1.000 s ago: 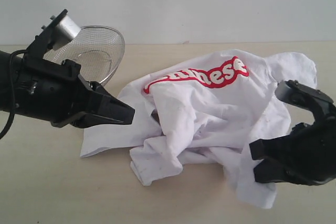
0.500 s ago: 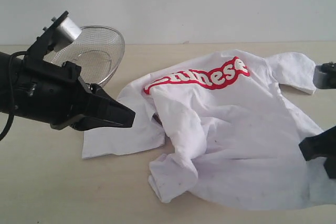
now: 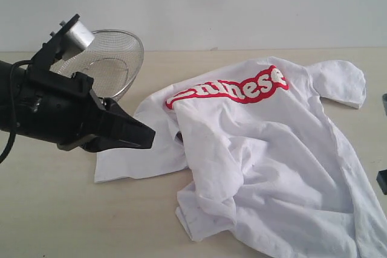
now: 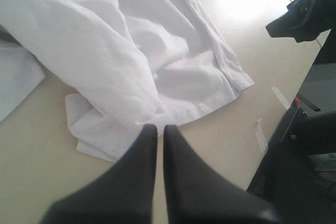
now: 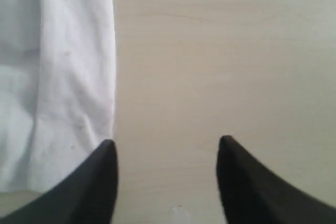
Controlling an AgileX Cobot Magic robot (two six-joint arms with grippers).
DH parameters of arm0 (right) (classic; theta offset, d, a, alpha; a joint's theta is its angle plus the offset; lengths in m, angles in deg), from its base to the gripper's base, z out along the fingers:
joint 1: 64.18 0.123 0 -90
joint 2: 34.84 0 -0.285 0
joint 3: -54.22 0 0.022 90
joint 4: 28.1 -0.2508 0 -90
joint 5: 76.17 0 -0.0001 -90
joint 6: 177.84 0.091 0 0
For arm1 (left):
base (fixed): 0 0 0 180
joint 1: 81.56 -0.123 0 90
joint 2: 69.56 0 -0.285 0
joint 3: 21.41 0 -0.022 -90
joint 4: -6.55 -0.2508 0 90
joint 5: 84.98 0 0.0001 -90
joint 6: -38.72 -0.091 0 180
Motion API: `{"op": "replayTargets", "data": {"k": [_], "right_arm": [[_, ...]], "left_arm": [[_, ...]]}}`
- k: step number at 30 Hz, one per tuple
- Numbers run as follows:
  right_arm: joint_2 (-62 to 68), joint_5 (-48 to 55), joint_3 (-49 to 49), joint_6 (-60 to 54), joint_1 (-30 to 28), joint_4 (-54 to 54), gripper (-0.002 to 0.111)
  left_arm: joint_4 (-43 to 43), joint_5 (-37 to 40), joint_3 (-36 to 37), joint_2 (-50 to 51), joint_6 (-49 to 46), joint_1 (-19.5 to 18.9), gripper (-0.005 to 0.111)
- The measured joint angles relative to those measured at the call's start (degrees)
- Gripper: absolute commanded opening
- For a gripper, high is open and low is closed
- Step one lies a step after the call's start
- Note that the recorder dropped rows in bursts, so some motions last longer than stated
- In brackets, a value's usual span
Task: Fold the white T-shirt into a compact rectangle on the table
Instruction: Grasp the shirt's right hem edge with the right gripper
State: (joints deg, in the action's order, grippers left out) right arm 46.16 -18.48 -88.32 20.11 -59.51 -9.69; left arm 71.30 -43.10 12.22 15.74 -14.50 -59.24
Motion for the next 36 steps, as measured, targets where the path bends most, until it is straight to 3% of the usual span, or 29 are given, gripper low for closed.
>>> {"op": "replayTargets", "data": {"k": [1, 2, 4, 6, 10, 12, 16, 17, 23, 36], "right_arm": [[0.0, -0.7, 0.0, -1.4, 0.0, -2.5, 0.008], [0.0, -2.5, 0.0, -5.3, 0.0, -9.1, 0.000], [0.1, -7.3, 0.6, -19.8, 0.0, -28.7, 0.000], [0.6, -10.8, 1.8, -24.4, 0.0, -36.7, 0.000], [5.6, -13.4, 4.9, -20.0, 0.0, -28.5, 0.003], [6.2, -14.0, 5.7, -19.0, 0.0, -27.2, 0.015], [6.3, -13.6, 5.8, -18.7, 0.0, -26.7, 0.053], [6.3, -13.3, 5.8, -18.0, 0.0, -26.5, 0.055], [6.8, -12.2, 6.0, -14.7, 0.0, -23.3, 0.036], [10.2, -15.1, 9.1, -14.4, 0.0, -24.6, 0.041]], "left_arm": [[0.0, 0.0, 0.0, 0.0, 0.0, 0.0, 0.005], [0.0, 0.0, 0.0, 0.0, 0.0, 0.0, 0.005], [0.0, 0.0, 0.0, 0.0, 0.0, 0.0, 0.005], [0.0, 0.0, 0.0, 0.0, 0.0, 0.0, 0.005], [-0.2, -0.4, 0.0, 0.0, 0.0, 0.0, 0.005], [-0.2, -0.4, 0.0, 0.0, -0.3, 0.0, 0.005], [-0.3, -0.4, 0.0, 0.0, -0.5, 0.0, 0.005], [-0.3, -0.5, 0.0, 0.0, -0.5, 0.0, 0.005], [-0.3, -0.9, 0.0, 0.0, -0.5, 0.0, 0.005], [-0.3, -1.1, 0.0, 0.0, -0.6, 0.0, 0.005]]}}
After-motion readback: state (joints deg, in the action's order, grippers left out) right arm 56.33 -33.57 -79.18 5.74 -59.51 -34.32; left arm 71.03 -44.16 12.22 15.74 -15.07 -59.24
